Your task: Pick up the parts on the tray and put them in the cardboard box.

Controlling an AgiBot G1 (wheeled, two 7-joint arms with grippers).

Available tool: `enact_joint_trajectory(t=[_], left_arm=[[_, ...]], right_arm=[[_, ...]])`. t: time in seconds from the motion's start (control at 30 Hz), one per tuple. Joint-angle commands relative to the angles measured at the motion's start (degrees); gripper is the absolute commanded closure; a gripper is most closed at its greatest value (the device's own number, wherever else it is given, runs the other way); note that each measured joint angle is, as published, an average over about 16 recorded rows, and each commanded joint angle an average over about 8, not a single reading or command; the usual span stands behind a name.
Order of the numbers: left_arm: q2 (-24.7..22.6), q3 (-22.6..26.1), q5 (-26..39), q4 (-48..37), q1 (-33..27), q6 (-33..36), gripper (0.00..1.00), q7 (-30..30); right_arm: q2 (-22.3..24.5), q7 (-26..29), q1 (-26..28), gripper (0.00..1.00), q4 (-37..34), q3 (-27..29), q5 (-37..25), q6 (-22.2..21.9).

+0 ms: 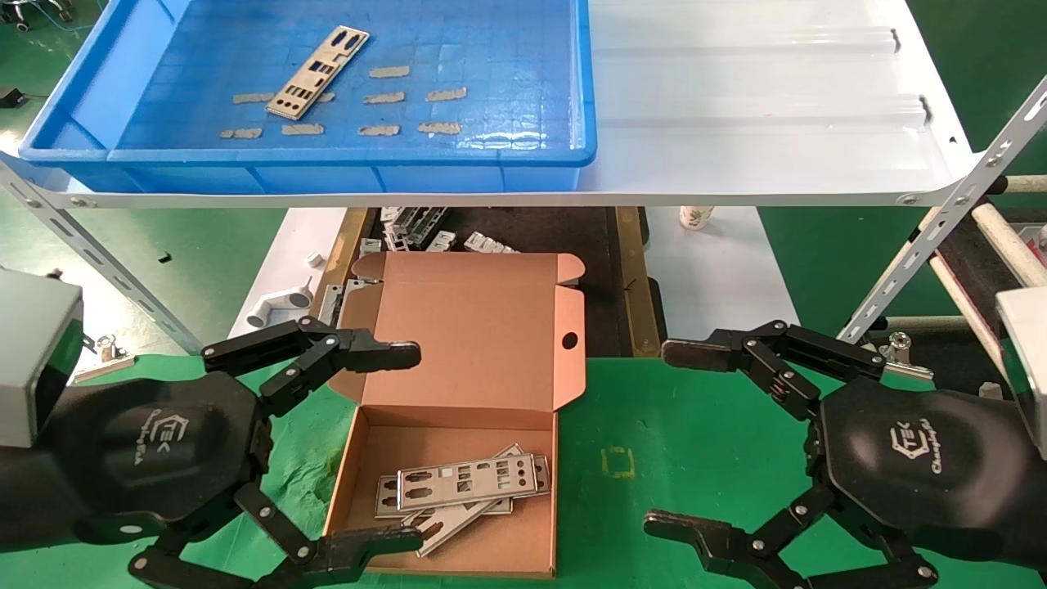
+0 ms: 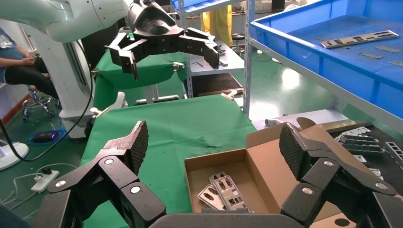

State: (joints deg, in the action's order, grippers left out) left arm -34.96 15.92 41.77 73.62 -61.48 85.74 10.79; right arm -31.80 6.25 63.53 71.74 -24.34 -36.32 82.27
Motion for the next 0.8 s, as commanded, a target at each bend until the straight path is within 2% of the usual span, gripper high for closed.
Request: enact_joint_trajectory(t=[0.03, 0.8], left_arm=[[-0.01, 0.03, 0.02, -0.01, -0.02, -0.01, 0.00, -0.01], [-0.07, 0.14, 0.13, -0.09, -0.09, -0.09, 0.00, -0.07]], right_arm=[[0.00, 0.00, 0.00, 0.00, 0.00, 0.00, 0.00, 0.00], [0.00, 0.00, 0.00, 0.00, 0.00, 0.00, 0.00, 0.00]])
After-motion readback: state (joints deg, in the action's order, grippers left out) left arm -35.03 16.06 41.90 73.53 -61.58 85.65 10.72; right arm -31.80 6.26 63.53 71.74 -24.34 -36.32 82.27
